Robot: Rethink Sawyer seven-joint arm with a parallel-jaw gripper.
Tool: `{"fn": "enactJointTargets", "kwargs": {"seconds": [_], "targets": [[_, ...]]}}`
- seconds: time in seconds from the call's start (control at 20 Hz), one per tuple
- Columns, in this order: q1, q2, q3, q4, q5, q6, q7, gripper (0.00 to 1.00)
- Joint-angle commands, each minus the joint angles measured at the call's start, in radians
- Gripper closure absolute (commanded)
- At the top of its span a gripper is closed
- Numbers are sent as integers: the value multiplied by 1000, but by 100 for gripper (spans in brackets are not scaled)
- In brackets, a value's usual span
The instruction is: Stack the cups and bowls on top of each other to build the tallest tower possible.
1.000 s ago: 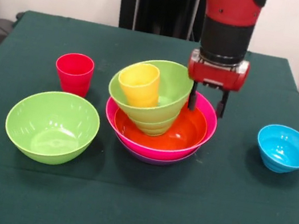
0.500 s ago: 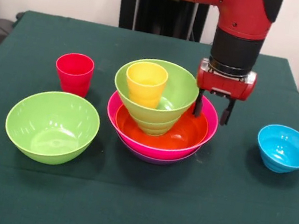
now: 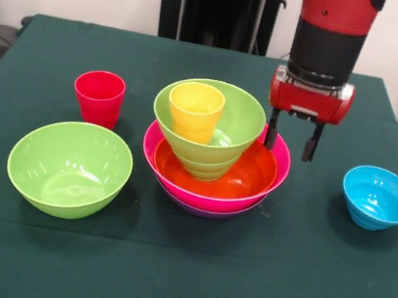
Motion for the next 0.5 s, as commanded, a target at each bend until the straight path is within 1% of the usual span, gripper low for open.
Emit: {"fn": "enactJointTargets", "kwargs": {"seconds": [0.05,0.15,0.2,0.25,0.4,0.5], "targets": [[-71,-163,79,59,60,210,-13,0],[-84,-251,76,55,78,343,-70,0],[-84,-280,73,54,88,388,-77,0],[-88,-297,77,59,96,410,-79,0],[-94,-292,97,70,102,385,-63,0],[-70,-266,91,54,97,378,-29,0]]}}
